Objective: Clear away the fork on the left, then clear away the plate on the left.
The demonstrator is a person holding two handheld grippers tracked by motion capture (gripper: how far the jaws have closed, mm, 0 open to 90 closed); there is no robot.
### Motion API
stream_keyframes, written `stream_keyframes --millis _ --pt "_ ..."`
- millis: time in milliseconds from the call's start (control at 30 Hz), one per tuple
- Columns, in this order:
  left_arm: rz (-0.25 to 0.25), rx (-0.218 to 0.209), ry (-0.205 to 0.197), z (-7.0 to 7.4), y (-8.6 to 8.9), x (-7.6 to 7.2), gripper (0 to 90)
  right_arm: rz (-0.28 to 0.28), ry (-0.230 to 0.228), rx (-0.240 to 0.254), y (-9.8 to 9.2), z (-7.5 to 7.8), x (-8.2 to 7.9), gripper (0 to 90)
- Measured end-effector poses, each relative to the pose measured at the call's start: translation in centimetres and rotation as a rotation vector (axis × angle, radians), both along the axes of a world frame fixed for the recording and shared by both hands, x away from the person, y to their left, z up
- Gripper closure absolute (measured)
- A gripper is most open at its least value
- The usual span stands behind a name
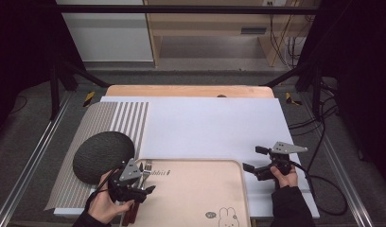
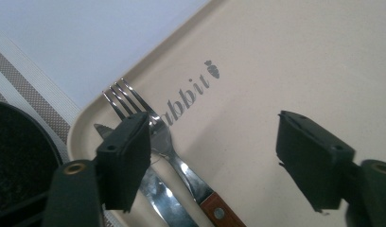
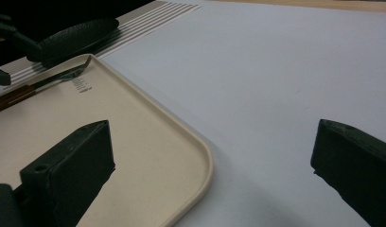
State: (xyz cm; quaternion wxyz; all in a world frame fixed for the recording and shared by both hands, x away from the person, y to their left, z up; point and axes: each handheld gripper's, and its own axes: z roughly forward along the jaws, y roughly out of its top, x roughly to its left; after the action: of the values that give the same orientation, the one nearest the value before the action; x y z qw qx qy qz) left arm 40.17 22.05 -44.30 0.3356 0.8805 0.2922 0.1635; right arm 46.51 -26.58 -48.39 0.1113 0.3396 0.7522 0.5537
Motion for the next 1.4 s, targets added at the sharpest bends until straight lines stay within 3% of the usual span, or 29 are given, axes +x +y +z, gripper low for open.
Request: stream_keyframes --millis 300,500,667,1033,1400 --pt "-0.006 -0.004 0.001 0.9 1.2 0.3 6.5 -0.003 -0.004 0.005 0.0 0.1 0.0 0.4" --pt "-0.047 0.011 0.013 1.1 1.7 0.3 5.0 -0.006 -0.002 0.007 0.0 0.1 0.0 0.3" --pt "-0.070 0.035 -0.005 1.3 2.4 0.2 4.9 -0.009 0.000 0.005 0.0 0.1 0.0 0.4" --pt "-0.066 0.117 -0.031 1.9 4.6 0.2 5.7 -0.010 0.000 -0.003 0.0 0.0 0.0 0.4" --pt "-0.065 0.169 -0.052 2.7 6.3 -0.2 6.2 -0.011 0.001 0.000 0.0 0.0 0.0 0.4"
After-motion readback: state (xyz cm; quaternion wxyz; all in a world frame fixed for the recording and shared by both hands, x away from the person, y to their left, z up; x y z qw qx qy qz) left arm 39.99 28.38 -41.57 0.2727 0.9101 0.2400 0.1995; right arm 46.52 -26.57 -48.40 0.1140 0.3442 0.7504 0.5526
